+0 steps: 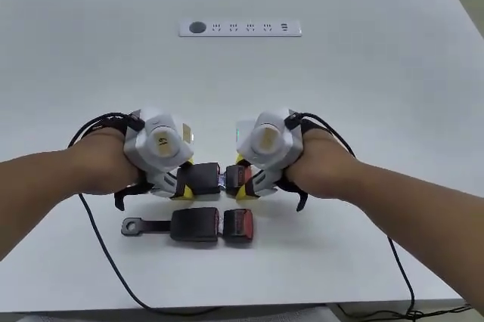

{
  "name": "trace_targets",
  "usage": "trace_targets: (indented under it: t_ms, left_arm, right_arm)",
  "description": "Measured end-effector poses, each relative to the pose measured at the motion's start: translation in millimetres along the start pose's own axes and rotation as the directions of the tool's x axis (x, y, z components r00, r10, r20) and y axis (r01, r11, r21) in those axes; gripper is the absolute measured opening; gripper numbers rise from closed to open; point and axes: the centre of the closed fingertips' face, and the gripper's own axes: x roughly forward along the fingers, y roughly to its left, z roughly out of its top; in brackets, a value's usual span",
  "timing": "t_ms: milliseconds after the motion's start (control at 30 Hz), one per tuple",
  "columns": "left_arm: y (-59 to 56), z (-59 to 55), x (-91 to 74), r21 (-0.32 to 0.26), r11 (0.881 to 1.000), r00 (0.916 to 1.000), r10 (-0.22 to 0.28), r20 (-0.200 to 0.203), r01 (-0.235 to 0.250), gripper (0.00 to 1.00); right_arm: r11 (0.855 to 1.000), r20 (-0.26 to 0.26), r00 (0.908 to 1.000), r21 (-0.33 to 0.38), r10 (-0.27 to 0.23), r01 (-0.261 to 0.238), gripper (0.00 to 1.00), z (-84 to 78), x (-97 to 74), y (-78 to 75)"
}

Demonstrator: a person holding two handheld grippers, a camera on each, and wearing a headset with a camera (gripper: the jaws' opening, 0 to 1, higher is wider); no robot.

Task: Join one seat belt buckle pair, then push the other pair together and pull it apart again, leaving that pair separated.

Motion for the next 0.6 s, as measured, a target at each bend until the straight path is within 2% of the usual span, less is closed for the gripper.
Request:
trace_targets:
  t_ms: [200,300,367,433,500,600]
  left_arm:
    - [-1.6,1.5,-1.6,-0.010,1.000,0.9999,0.003,0.014,-0.003,0.32]
    - [-0.2,0.9,-0.6,-0.011,1.000,1.0000,0.004,-0.003,-0.004,0.33]
    - [1.4,-1.0,-0.4,-0.009,1.000,0.9999,0.003,-0.010,-0.003,0.33]
    - [2.4,-2.0,-1.0,-0.008,1.000,1.0000,0.002,-0.004,-0.002,0.33]
    - [2.2,-2.2,-1.0,-0.008,1.000,1.0000,0.003,0.004,-0.003,0.33]
    - [1.0,-1.2,-1.3,-0.012,1.000,0.9999,0.004,0.014,-0.004,0.33]
  right_arm:
    - [1.000,0.000,1.0000,-0.012,0.006,-0.006,0.31,-0.6,-1.0,-0.3]
    - [1.000,-0.007,1.0000,-0.009,0.004,-0.004,0.31,-1.5,-7.2,-0.5]
    - [1.000,-0.017,0.9999,-0.010,0.003,-0.003,0.31,-7.6,-10.6,-1.0]
    - [1.000,-0.011,0.9999,-0.006,0.001,-0.001,0.31,-14.3,-9.3,-4.5]
    - [1.000,0.005,1.0000,-0.004,0.002,-0.002,0.32,-11.4,-15.8,0.2]
    - [1.000,0.012,0.9999,-0.009,-0.001,0.001,0.32,-12.5,-10.6,-2.2]
